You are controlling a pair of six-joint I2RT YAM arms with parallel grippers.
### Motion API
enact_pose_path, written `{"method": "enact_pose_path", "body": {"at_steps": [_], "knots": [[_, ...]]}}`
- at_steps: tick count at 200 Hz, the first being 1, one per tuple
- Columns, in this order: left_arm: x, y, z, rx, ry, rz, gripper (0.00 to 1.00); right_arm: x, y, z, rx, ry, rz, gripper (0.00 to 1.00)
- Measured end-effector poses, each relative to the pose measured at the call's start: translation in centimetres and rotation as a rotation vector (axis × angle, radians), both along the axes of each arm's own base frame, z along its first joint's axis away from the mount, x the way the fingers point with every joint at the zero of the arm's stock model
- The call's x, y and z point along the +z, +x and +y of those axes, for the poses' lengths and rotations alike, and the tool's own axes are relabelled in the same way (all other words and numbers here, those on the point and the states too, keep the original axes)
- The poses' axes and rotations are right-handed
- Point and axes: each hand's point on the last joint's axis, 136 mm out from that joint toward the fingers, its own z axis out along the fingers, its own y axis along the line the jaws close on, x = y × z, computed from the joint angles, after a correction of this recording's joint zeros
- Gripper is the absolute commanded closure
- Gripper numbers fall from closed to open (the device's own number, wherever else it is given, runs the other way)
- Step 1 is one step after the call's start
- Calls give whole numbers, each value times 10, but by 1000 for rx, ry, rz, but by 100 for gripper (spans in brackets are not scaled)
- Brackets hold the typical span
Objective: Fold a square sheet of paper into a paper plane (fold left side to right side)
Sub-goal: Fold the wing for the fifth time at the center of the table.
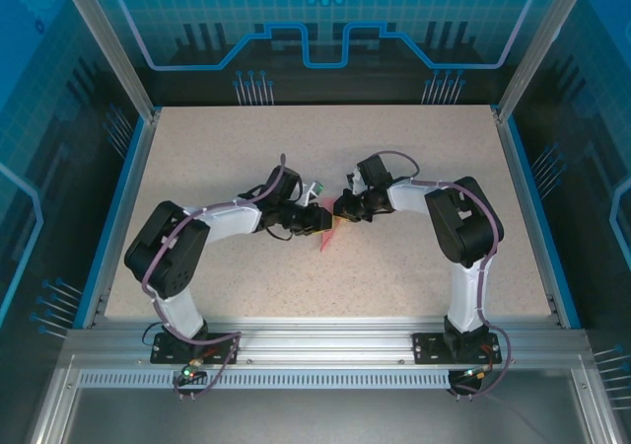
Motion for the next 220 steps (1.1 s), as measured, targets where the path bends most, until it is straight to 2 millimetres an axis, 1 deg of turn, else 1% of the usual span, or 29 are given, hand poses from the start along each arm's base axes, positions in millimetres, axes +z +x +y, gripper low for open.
{"method": "enact_pose_path", "body": {"at_steps": [10,46,59,116,167,180,220], "knots": [[-3,-1,-2,-2,-1,18,77,0,0,0,0,0,0,88],[-26,-4,-2,-1,23,81,78,0,0,0,0,0,2,88],[-31,-5,-2,-4,30,93,78,0,0,0,0,0,2,88],[-47,-12,-2,-12,52,138,78,0,0,0,6,-5,3,88],[-53,-18,-1,-16,70,167,78,0,0,0,9,-7,5,88],[-56,-20,-1,-20,77,176,81,0,0,0,12,-7,3,88],[-64,-23,1,-20,107,186,94,3,0,0,24,-7,-13,93]]}}
